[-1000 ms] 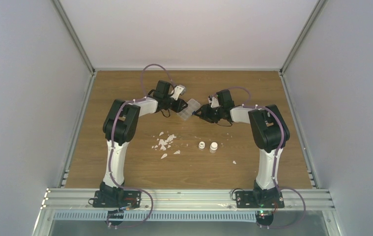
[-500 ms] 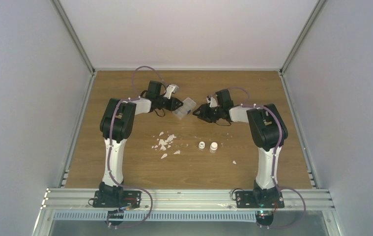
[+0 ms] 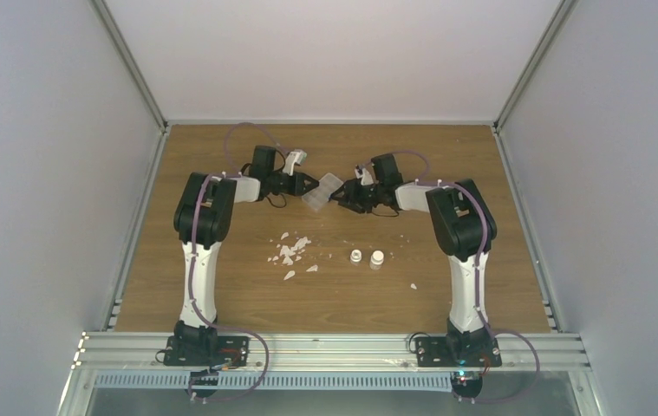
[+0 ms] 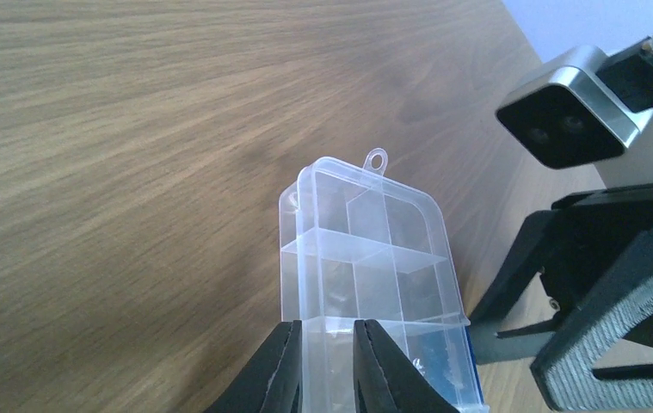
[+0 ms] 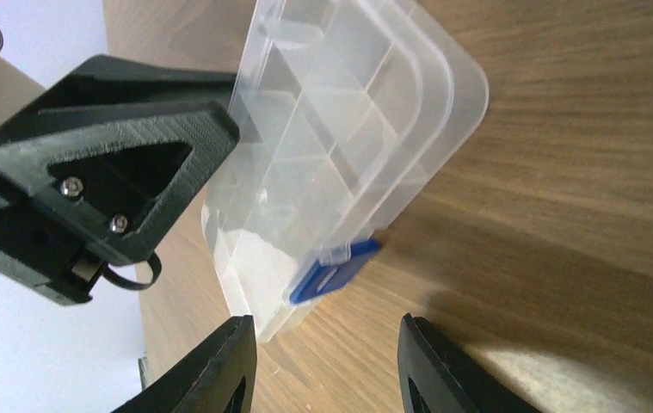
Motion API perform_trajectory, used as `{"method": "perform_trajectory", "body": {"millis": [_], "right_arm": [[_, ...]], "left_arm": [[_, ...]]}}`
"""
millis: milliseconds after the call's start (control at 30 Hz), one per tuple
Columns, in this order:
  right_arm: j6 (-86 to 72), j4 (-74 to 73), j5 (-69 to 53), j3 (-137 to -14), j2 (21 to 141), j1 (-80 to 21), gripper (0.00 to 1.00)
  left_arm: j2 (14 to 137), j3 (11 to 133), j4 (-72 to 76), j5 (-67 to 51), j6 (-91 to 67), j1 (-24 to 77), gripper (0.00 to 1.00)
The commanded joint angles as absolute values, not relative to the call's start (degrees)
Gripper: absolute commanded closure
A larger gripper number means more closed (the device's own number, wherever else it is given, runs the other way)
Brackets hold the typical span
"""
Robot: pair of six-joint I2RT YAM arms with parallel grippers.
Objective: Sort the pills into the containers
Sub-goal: Open the pill container at the center of the board.
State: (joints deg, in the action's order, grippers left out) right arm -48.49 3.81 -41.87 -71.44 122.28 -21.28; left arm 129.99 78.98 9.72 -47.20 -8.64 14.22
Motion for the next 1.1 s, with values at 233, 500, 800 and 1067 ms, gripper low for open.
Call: {"method": "perform_trajectory", "body": {"millis": [233, 500, 800, 1067], "right_arm": [[-54.52, -0.41, -35.77, -71.98, 125.5, -21.63, 0.0], [-61.05, 9.98, -38.34, -67.28, 125.21, -21.21, 0.0], [-58.24, 16.1, -37.4, -66.7, 117.59, -21.04, 0.01], [-61.14, 29.77, -38.41, -61.42, 116.35, -21.26, 0.0]], "left_arm": [[129.95, 71.73, 19.39, -50.51, -16.95, 16.51, 0.57], [130.0, 68.46, 24.97, -48.42, -21.24, 21.05, 0.56], [130.42, 70.37, 21.05, -45.7, -18.81, 22.22, 0.56], [132.27, 71.62, 21.04, -47.1, -19.07, 22.87, 0.55]]}}
